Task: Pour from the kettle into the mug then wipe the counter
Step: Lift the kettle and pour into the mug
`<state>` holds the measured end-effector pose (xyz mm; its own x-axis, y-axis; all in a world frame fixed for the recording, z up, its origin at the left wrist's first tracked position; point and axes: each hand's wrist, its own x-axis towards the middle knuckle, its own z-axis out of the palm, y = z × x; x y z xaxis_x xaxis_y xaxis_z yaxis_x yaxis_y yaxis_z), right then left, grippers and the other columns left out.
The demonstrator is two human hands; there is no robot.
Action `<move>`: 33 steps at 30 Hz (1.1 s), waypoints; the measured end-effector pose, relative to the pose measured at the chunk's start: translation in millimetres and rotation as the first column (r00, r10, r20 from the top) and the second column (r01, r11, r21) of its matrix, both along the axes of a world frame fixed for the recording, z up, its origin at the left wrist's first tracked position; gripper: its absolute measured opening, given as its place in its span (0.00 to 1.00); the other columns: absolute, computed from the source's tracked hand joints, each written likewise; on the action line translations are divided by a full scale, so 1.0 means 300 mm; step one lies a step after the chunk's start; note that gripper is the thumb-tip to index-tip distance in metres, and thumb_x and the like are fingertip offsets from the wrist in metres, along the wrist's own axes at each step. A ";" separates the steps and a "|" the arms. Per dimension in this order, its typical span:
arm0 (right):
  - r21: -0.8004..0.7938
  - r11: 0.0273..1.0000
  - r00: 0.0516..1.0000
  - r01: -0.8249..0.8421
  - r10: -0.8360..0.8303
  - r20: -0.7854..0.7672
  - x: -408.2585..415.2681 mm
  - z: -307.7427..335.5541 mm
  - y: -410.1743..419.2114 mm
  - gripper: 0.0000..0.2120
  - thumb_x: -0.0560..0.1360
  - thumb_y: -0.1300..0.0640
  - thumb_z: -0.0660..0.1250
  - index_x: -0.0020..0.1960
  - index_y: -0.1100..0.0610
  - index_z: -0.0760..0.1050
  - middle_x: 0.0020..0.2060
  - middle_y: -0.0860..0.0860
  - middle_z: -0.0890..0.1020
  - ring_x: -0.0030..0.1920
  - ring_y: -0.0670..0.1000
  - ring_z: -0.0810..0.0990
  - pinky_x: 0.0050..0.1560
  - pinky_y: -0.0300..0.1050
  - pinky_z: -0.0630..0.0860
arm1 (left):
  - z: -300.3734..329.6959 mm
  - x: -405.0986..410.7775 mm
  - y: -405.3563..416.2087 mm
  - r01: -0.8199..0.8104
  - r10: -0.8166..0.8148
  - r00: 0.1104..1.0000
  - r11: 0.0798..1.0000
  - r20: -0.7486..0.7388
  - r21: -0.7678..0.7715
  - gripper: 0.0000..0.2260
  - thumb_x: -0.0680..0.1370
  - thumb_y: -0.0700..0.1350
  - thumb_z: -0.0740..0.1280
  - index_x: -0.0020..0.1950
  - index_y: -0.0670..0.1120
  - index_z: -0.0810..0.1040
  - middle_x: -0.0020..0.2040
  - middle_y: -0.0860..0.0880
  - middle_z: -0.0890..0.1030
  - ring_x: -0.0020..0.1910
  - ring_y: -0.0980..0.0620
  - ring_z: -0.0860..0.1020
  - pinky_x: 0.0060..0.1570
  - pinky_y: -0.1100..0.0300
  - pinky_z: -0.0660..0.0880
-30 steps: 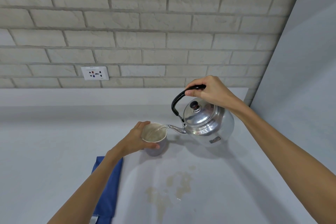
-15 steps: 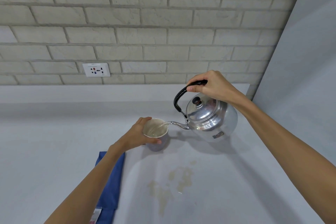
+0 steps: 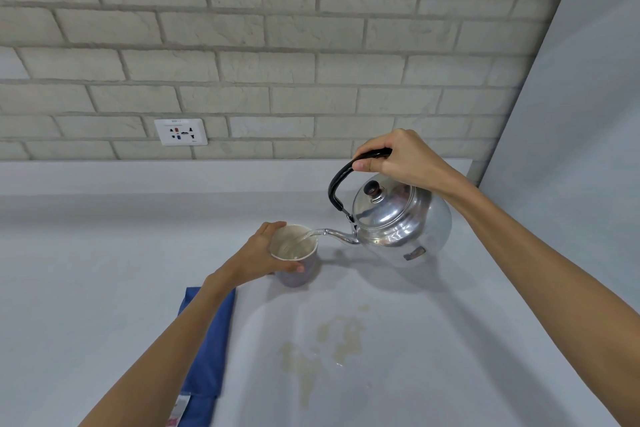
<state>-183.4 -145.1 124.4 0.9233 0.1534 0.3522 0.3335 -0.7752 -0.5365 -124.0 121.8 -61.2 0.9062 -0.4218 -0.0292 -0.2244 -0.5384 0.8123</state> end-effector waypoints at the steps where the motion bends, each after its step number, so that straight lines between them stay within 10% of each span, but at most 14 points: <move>1: 0.000 1.000 1.000 0.000 0.000 -0.002 0.000 0.002 0.000 0.07 0.70 0.52 0.74 0.47 0.51 0.84 0.42 0.46 0.86 0.43 0.43 0.81 0.43 0.27 0.71 | 0.000 0.000 0.000 0.001 -0.001 1.000 1.000 -0.001 -0.001 0.47 0.55 0.58 0.80 0.70 0.54 0.63 0.60 0.58 0.66 0.59 0.53 0.71 0.46 0.53 0.82; 22: -0.060 0.997 0.999 -0.039 0.039 -0.005 -0.004 0.031 0.009 0.06 0.71 0.53 0.73 0.47 0.51 0.84 0.42 0.48 0.86 0.45 0.47 0.81 0.48 0.41 0.75 | -0.005 0.003 -0.003 -0.005 0.005 1.000 1.000 0.021 -0.003 0.45 0.58 0.55 0.81 0.70 0.52 0.63 0.61 0.57 0.66 0.60 0.52 0.70 0.50 0.50 0.81; 33: -0.101 0.993 0.999 -0.052 0.051 -0.012 0.007 0.039 0.012 0.06 0.71 0.51 0.73 0.47 0.50 0.84 0.40 0.46 0.85 0.35 0.34 0.76 0.37 0.24 0.68 | -0.005 0.000 -0.001 -0.008 0.008 1.000 1.000 0.024 -0.003 0.46 0.57 0.57 0.80 0.70 0.53 0.63 0.61 0.57 0.66 0.59 0.52 0.71 0.47 0.53 0.81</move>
<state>-181.4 -141.5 136.1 0.9163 0.2354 0.3240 0.3698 -0.8077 -0.4592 -124.0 121.5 -62.6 0.9100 -0.4145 -0.0065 -0.2393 -0.5382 0.8082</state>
